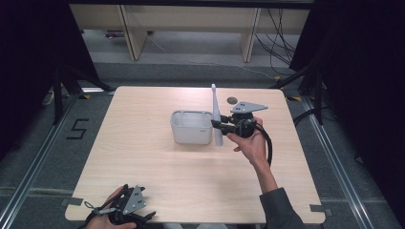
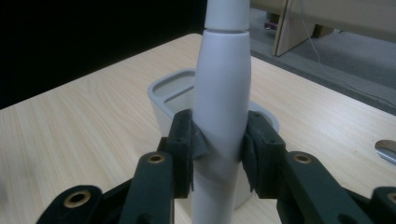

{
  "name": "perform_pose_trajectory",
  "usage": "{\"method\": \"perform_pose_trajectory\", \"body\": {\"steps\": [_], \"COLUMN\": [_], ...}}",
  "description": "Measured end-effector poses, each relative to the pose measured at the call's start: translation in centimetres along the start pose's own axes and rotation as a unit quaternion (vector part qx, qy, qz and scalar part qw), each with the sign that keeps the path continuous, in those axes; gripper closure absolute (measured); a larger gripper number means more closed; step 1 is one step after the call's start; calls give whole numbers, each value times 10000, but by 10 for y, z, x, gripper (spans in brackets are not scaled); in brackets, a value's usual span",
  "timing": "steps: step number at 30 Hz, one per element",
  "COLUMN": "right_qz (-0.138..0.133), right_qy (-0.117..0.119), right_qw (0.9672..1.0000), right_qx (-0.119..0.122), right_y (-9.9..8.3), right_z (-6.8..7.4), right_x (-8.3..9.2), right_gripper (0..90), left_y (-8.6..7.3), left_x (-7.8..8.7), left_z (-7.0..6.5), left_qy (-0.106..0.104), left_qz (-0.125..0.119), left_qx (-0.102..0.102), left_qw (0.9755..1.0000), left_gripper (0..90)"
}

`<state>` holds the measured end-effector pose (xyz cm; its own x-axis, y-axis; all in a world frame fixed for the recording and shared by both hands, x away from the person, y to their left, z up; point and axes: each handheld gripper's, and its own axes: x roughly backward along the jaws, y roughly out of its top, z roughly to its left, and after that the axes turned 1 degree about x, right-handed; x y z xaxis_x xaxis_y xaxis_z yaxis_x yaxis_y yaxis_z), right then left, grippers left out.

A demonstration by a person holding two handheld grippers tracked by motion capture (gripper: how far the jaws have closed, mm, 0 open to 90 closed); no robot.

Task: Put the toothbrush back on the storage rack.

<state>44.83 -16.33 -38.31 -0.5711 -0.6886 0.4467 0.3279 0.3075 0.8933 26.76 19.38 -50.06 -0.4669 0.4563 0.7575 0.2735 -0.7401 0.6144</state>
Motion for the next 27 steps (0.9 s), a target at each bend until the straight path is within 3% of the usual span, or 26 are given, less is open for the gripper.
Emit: {"method": "perform_pose_trajectory", "body": {"steps": [15,20,21,23,26,27], "right_qz": [-196,-265,-311,-354,-405,-398], "right_qy": [15,-66,-169,-124,-262,-245], "right_qw": [9998,9996,9993,9993,9987,9989], "right_qx": [-84,10,80,-65,144,19], "right_y": [25,35,39,41,46,47], "right_z": [2,4,3,4,0,1], "right_x": [-6,-7,-7,-10,-13,-14], "right_gripper": [666,666,666,666,666,666], "left_y": [0,0,0,0,0,0], "left_x": [0,0,0,0,-1,-1], "left_z": [0,0,0,0,0,0], "left_qy": [-9,-52,-51,-55,-56,-55], "left_qz": [-13,-6,-8,-7,-7,-3], "left_qx": [12,16,23,12,18,23], "left_qw": [10000,10000,10000,10000,10000,10000], "left_gripper": [153,153,153,153,153,153]}}
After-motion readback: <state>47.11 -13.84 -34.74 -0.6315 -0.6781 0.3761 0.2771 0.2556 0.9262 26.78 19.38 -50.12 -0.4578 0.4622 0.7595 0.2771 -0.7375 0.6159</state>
